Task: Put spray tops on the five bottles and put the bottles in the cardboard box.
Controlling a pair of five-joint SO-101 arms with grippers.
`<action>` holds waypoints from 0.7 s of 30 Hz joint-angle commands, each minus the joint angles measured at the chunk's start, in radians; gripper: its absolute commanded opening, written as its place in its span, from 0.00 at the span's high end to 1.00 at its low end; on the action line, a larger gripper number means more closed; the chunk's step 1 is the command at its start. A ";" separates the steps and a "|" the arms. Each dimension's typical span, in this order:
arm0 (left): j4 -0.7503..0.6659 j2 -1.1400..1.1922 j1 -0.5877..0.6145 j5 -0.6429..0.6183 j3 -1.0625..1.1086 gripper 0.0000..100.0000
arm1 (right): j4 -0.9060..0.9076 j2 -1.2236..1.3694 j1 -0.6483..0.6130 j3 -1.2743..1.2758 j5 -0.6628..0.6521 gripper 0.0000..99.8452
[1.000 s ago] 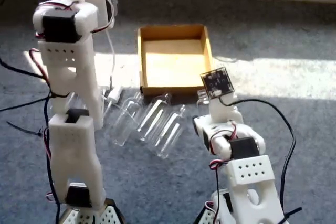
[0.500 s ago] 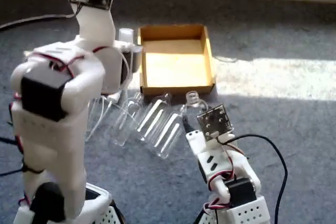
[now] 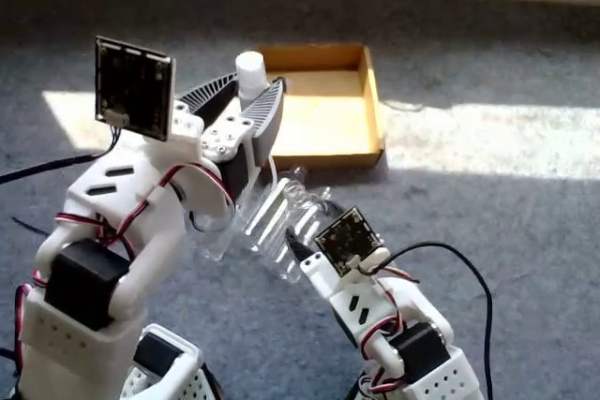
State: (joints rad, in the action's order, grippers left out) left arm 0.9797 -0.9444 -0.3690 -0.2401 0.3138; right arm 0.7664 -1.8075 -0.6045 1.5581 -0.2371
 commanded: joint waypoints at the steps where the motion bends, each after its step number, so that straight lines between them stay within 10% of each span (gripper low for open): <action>1: -0.060 -0.045 -0.018 -0.017 0.007 0.93 | -0.022 -0.038 0.019 -0.015 -0.009 1.00; 21: -0.245 0.045 -0.051 -0.015 0.033 0.93 | -0.101 -0.030 0.053 -0.016 -0.002 1.00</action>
State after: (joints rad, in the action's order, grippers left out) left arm 0.7587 -0.9551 -0.4411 -0.2401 0.3537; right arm 0.6897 -1.8274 -0.5631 1.5581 -0.2371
